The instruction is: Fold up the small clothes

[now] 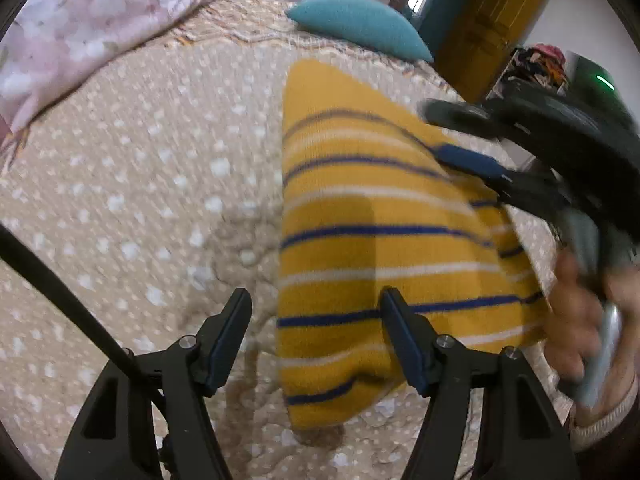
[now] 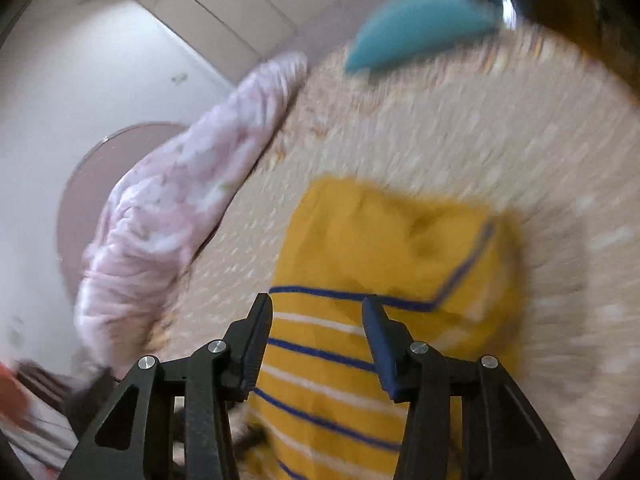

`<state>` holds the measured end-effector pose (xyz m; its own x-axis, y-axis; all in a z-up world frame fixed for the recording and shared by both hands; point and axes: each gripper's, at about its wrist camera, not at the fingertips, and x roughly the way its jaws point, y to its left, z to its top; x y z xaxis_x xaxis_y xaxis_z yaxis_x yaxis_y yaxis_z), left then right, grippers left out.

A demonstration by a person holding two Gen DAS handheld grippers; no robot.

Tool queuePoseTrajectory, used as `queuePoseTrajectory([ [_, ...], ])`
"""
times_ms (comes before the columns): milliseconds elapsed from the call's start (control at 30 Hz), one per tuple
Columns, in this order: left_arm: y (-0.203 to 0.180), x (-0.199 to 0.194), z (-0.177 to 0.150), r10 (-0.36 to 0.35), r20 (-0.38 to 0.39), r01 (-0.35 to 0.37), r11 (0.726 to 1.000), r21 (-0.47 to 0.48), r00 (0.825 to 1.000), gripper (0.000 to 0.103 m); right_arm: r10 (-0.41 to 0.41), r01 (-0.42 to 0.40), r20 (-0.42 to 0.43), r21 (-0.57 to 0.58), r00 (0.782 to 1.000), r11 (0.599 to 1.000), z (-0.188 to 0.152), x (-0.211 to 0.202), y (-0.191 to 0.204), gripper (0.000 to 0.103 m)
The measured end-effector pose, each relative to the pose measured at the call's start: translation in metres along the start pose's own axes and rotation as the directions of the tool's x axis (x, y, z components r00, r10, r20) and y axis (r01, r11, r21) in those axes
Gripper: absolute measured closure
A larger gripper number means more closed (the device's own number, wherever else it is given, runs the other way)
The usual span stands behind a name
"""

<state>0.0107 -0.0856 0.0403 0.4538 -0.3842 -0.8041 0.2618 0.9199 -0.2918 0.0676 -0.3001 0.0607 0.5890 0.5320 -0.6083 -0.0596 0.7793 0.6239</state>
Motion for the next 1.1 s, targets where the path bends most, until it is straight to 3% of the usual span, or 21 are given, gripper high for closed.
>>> queuePoseTrajectory([
  [67,0.002,0.002,-0.005,-0.009,0.010,0.009,1.000,-0.010,1.000,0.031,-0.080,0.080,-0.004,0.052,0.997,0.995,0.008,0.024,-0.017,0.060],
  [133,0.003,0.003,-0.006,-0.015,0.014,0.015,1.000,-0.012,1.000,0.027,-0.154,0.150,0.023,0.112,0.988,0.982,0.017,0.032,-0.040,0.093],
  [233,0.008,0.004,-0.008,-0.052,0.001,0.052,0.998,-0.022,0.999,0.026,-0.271,0.249,0.066,0.233,0.960,0.940,0.023,0.021,-0.076,0.099],
  [300,0.012,0.001,-0.012,-0.057,0.000,0.057,0.998,-0.020,0.998,0.026,-0.230,0.207,0.065,0.251,0.971,0.946,0.021,0.010,-0.086,0.100],
  [367,0.016,-0.003,-0.019,-0.063,0.005,0.063,0.998,-0.023,0.998,0.026,-0.299,0.286,0.061,0.163,0.952,0.944,0.015,-0.003,-0.071,0.098],
  [400,0.019,-0.005,-0.023,-0.067,0.006,0.067,0.997,-0.031,0.998,0.026,-0.344,0.336,0.064,0.106,0.937,0.936,0.010,-0.011,-0.062,0.091],
  [433,0.024,-0.009,-0.028,-0.076,0.007,0.076,0.996,-0.048,0.997,0.026,-0.374,0.370,0.070,0.065,0.925,0.927,0.006,-0.017,-0.051,0.073],
  [467,0.026,-0.013,-0.032,-0.082,0.008,0.082,0.995,-0.058,0.997,0.026,-0.390,0.389,0.092,0.030,0.916,0.921,-0.001,-0.029,-0.040,0.066],
  [500,0.028,-0.017,-0.037,-0.084,0.007,0.085,0.994,-0.070,0.996,0.026,-0.377,0.378,0.117,0.014,0.919,0.926,-0.009,-0.041,-0.032,0.059],
  [633,0.036,-0.034,-0.058,-0.061,0.017,0.062,0.993,-0.098,0.998,0.026,-0.235,0.242,0.148,-0.034,0.961,0.970,-0.041,-0.069,-0.002,0.059],
  [800,0.044,-0.050,-0.081,0.027,0.062,-0.023,0.997,-0.073,0.998,0.026,-0.043,0.044,0.024,-0.055,0.999,0.998,-0.095,-0.046,0.011,0.059],
  [900,0.050,-0.048,-0.090,0.088,0.068,-0.085,0.995,-0.044,0.994,0.026,-0.038,0.038,0.005,-0.036,0.999,0.999,-0.120,-0.035,-0.003,0.063],
  [1033,0.053,-0.040,-0.100,0.118,0.080,-0.117,0.993,-0.011,0.990,0.025,-0.026,0.026,0.035,0.010,0.999,1.000,-0.125,-0.047,-0.012,0.066],
  [1100,0.045,-0.037,-0.104,0.145,0.102,-0.149,0.988,0.028,0.984,0.021,-0.050,0.052,0.057,-0.035,0.997,0.998,-0.123,-0.057,0.000,0.064],
])
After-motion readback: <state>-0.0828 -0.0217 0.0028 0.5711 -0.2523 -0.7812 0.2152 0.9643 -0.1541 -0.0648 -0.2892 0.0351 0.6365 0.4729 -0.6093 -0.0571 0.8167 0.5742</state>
